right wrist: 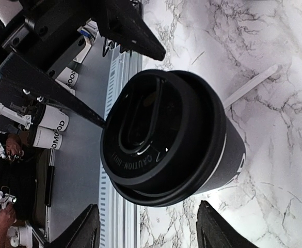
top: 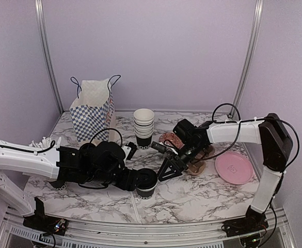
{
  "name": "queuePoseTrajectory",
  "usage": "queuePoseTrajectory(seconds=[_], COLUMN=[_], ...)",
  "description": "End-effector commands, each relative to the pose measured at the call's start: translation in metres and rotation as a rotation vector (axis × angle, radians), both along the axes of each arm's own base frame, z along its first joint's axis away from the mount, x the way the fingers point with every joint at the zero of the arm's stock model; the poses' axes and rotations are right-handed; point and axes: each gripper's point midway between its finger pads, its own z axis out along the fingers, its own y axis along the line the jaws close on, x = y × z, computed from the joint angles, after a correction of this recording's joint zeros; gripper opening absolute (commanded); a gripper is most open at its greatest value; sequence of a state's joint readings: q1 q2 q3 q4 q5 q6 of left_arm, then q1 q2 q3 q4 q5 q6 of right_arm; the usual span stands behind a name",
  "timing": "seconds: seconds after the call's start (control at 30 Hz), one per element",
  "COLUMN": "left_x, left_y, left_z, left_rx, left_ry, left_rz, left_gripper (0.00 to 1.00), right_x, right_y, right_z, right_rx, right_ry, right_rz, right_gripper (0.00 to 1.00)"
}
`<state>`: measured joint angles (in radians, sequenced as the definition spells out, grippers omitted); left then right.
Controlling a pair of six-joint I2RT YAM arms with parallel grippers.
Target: Pack the takeout coffee
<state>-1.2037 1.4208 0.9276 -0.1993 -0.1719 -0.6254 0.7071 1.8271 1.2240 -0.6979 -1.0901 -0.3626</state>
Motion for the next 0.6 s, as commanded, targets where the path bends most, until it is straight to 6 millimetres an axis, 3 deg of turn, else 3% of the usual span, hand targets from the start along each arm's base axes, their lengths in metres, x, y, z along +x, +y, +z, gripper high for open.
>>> queuePoseTrajectory(seconds=[0.0, 0.3, 0.57], left_x=[0.0, 0.016, 0.011], left_y=[0.0, 0.006, 0.001], left_z=[0.003, 0.016, 0.001], left_rx=[-0.019, -0.039, -0.029], left_ry=[0.0, -0.041, 0.008], left_rz=[-0.001, 0.07, 0.031], left_gripper=[0.67, 0.66, 0.52], right_x=[0.015, 0.005, -0.003], right_y=[0.007, -0.005, 0.002], right_z=[0.008, -0.005, -0.004], right_rx=[0.01, -0.072, -0.06], right_ry=[-0.042, -0.007, 0.055], right_rz=[-0.025, -0.066, -0.023], right_gripper=[0.61, 0.64, 0.55])
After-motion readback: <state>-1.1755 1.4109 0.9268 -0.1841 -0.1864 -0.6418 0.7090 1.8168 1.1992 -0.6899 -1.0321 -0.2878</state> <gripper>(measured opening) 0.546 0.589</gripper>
